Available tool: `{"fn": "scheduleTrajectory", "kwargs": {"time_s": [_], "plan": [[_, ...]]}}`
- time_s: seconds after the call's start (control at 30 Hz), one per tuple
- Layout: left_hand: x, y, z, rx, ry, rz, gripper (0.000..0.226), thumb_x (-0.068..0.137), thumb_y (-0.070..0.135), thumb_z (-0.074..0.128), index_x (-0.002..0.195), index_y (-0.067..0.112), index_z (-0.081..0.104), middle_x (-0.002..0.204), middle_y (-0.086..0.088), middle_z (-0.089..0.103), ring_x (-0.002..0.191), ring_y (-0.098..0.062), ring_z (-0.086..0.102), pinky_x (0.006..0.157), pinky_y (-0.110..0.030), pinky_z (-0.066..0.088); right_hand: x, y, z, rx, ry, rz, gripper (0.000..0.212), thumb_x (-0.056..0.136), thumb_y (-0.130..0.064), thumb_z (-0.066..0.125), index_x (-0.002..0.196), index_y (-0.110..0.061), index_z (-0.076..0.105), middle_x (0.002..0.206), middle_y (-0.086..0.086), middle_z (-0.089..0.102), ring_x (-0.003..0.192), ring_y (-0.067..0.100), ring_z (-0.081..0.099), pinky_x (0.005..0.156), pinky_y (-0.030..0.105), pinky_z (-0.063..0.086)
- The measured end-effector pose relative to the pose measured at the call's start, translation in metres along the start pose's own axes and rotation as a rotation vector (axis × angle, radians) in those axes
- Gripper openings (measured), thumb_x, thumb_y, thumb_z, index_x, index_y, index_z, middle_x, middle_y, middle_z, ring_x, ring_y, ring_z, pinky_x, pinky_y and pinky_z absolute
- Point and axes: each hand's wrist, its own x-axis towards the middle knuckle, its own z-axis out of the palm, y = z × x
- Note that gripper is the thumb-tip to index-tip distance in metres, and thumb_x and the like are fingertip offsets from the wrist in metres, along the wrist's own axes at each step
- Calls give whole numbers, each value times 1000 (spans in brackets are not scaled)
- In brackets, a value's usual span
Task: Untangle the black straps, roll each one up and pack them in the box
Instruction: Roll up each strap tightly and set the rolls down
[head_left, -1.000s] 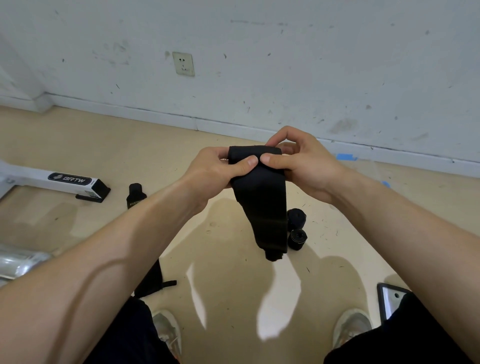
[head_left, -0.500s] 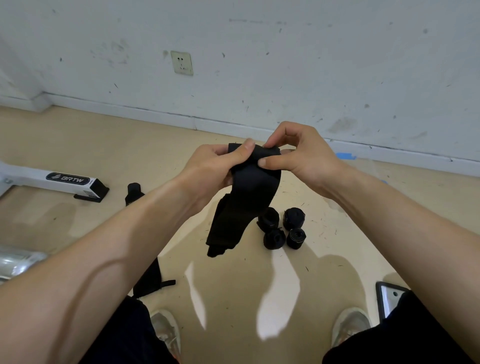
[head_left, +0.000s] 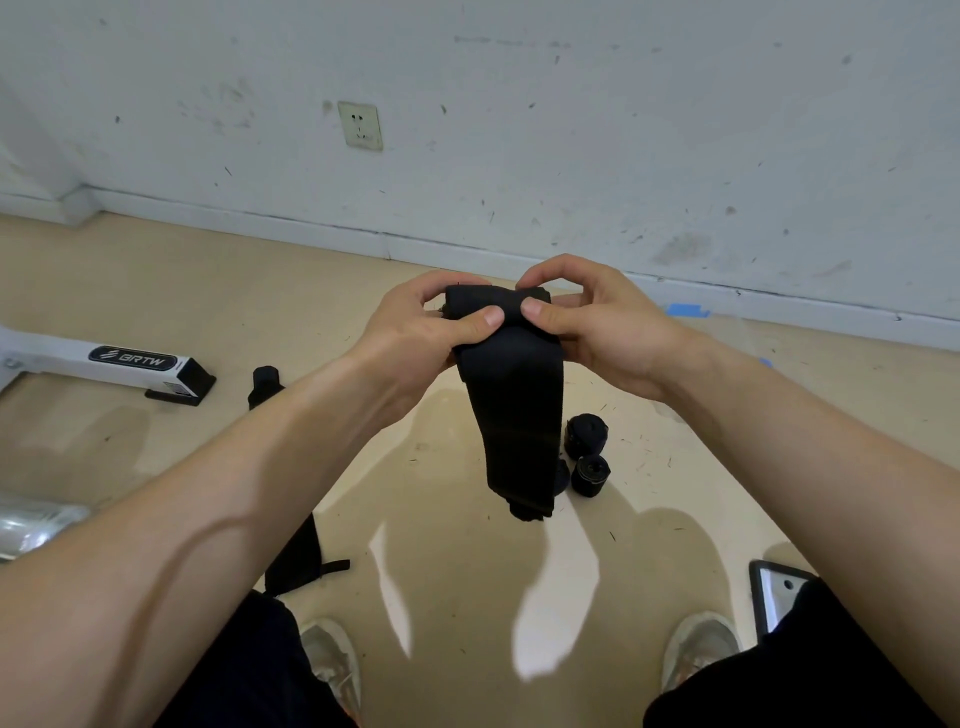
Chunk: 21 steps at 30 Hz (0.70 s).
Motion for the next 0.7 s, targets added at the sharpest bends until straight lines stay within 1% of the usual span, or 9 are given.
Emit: {"fn": "scheduleTrajectory", "kwargs": {"time_s": [0.07,0.17,0.23,0.33,0.43,0.53,0.6,0.7], "plan": [[0,-1,0,-12,-18,2,24,89,1,75,110,11,69,101,-14,76,92,-24,75,80,-30,60,0,1,1,25,25,-18,16,97,-3,64,110,-12,62,94,18,72,83,28,68,78,34,57],[1,-4,-2,17,-75,-23,30,94,11,73,123,5,68,116,-15,75,105,-28,75,87,-34,60,-1,4,3,23,54,-35,18,96,-1,65,109,-13,64,97,22,72,83,30,68,78,36,58],[0,-5,-1,41,-94,-21,31,96,16,71,126,5,68,118,-14,75,106,-27,74,87,-33,61,-1,4,4,6,68,-49,19,95,0,65,108,-14,63,101,25,72,83,31,68,79,39,57],[-1,-5,1,37,-72,10,32,97,15,70,127,6,66,116,-13,76,106,-26,74,85,-32,60,0,5,5,-42,91,-83,20,95,0,66,105,-17,63,104,25,70,83,29,68,83,43,57],[-1,-7,3,21,-49,18,35,97,15,70,130,6,61,121,-15,73,109,-28,73,86,-35,61,1,6,6,-118,123,-124,23,93,1,67,103,-19,62,106,24,67,82,28,68,83,48,59],[-1,-8,8,7,-40,12,38,96,24,71,128,6,62,122,-14,71,109,-29,73,87,-38,61,1,6,6,-163,140,-143,25,90,3,68,100,-20,63,103,18,67,84,27,68,86,52,58],[1,-9,9,12,-16,32,36,95,31,72,122,8,66,114,-11,72,105,-28,73,85,-37,61,1,6,7,-176,146,-153,27,88,5,70,98,-19,63,104,20,67,88,27,68,86,53,59],[3,-10,7,19,21,73,30,88,29,78,112,12,70,104,-8,72,100,-27,72,82,-34,58,1,5,8,-167,139,-137,27,85,8,71,97,-15,63,100,18,66,88,26,67,85,51,59]]}}
